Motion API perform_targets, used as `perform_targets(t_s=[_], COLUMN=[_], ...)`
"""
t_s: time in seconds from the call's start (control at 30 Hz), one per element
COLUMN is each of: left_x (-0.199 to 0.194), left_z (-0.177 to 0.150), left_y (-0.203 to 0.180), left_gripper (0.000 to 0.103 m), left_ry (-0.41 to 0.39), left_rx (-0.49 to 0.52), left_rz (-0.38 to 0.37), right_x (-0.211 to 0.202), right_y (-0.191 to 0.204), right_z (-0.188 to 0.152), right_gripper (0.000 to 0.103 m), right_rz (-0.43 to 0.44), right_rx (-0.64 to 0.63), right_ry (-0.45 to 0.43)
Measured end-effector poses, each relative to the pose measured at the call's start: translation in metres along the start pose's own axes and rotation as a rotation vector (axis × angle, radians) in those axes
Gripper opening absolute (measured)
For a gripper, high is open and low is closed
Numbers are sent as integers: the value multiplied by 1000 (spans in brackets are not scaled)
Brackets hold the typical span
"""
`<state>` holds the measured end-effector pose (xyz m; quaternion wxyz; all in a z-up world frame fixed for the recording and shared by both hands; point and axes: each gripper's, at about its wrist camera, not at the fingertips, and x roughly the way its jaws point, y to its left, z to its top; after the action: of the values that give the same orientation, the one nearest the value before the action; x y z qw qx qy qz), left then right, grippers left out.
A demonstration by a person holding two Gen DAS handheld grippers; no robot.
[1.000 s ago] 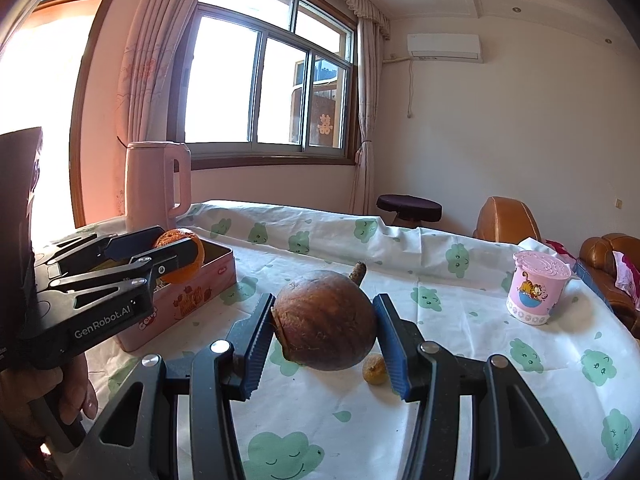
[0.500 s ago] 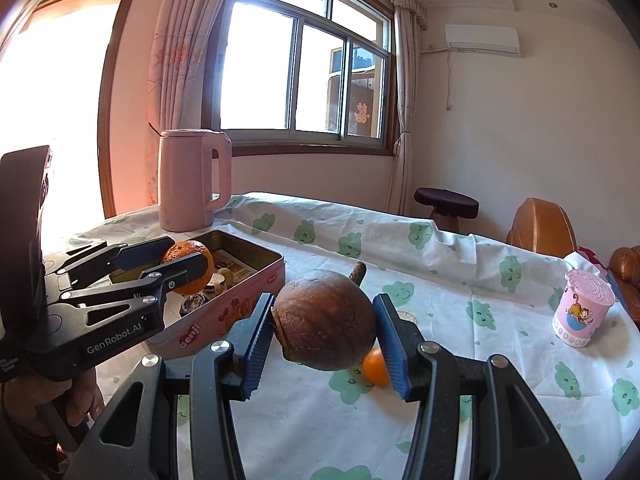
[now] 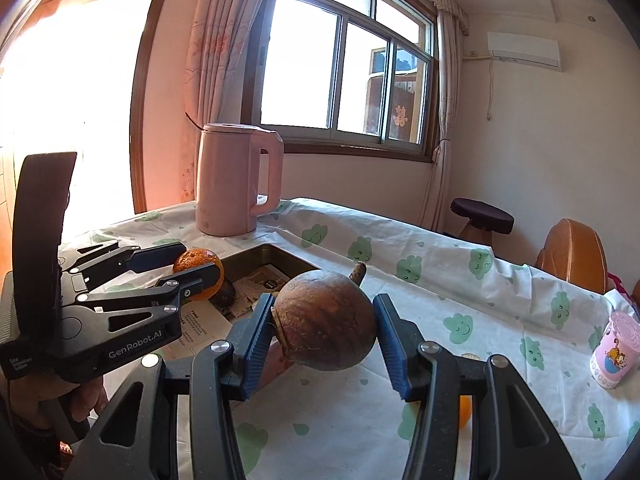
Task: Organize fruits
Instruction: 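Lower the orange and passion fruit into the tin box and open both grippers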
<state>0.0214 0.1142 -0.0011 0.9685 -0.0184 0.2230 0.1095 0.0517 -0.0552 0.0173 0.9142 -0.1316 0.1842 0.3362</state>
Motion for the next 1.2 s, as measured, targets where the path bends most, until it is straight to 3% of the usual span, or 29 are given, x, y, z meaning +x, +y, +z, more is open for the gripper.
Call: perform_targets(t_s=[0.43,0.9,0.93,1.0,1.2], left_x=[23,25,24,21,8], left_z=[-9,-10,-10,-11,-5], left_y=[32,34,33,32,22], left_gripper=[45,48,49,65,66], left_ry=[98,110,107,99,62], left_rx=[-52,-56,-53,-56,-57], left_rz=[10,11,12,19,8], right_x=[41,69,67,64,46], right_y=[44,61,61,60,47], right_z=[-7,-19,-19,-18,-17], right_gripper=[52,52,52,57,61], right_rz=[96,157,152,147,103], right_rx=[-42,-71,-73,-67,-57], right_ry=[80,202,194,179,148])
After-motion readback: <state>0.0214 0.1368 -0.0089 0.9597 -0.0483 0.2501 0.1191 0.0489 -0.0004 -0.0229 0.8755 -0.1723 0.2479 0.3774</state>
